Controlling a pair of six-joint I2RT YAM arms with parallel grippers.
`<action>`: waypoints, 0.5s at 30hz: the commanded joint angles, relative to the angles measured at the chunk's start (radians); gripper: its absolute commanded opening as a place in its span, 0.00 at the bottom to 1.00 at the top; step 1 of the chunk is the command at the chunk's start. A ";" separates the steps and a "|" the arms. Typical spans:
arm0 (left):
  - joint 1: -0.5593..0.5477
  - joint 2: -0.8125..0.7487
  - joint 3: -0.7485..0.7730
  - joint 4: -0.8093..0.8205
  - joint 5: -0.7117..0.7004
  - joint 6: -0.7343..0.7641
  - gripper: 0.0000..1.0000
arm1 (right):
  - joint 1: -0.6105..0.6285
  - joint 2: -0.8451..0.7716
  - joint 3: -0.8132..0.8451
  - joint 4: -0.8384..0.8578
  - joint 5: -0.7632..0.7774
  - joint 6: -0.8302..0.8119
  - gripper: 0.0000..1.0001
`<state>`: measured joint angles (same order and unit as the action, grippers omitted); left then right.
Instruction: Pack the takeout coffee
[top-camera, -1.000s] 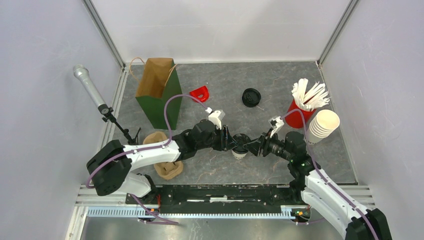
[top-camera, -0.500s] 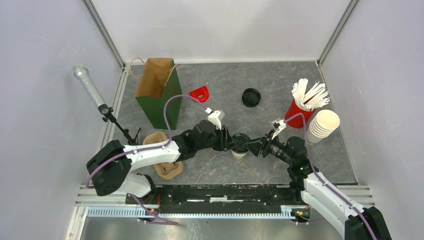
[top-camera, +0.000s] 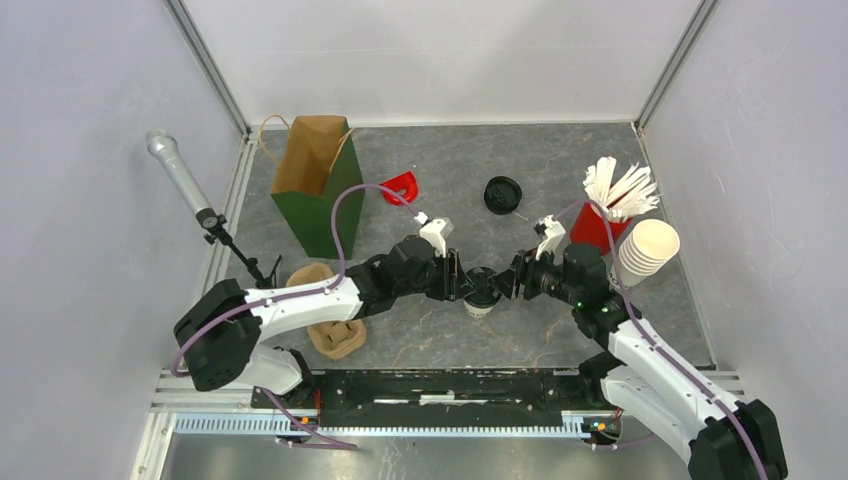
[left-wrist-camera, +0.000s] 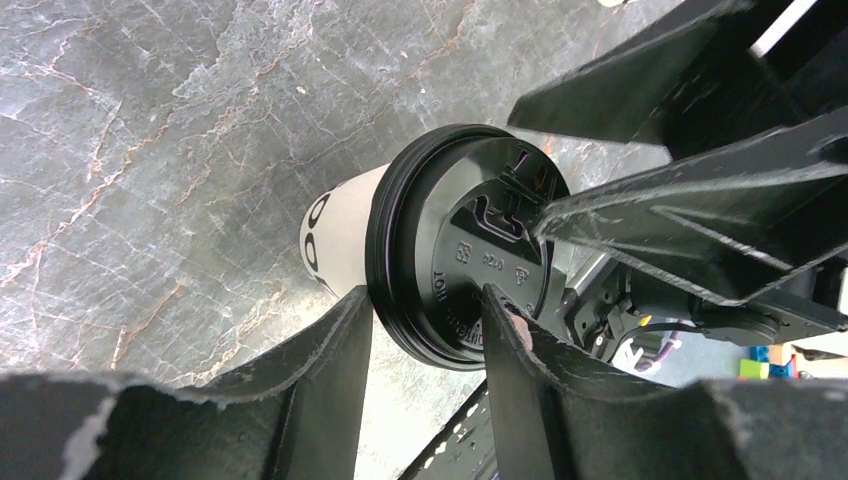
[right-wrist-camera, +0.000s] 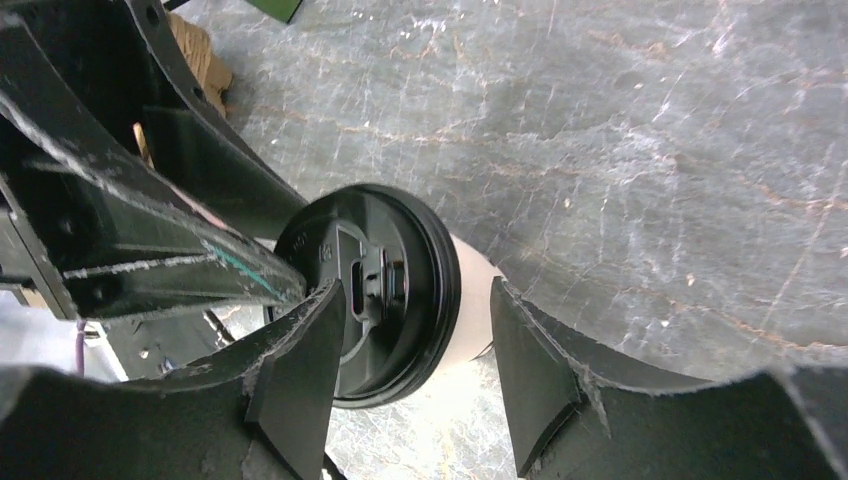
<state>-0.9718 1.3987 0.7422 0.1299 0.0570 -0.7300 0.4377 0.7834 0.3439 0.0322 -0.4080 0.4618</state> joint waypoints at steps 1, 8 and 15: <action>-0.002 0.027 0.061 -0.118 0.004 0.098 0.51 | 0.001 0.016 0.129 -0.118 0.061 -0.071 0.62; -0.001 0.032 0.110 -0.152 -0.011 0.122 0.57 | 0.001 0.028 0.211 -0.187 0.097 -0.133 0.60; 0.000 0.002 0.119 -0.173 -0.030 0.141 0.67 | 0.002 0.060 0.233 -0.234 0.029 -0.231 0.64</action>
<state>-0.9718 1.4204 0.8265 -0.0071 0.0536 -0.6537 0.4377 0.8383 0.5236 -0.1570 -0.3641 0.3077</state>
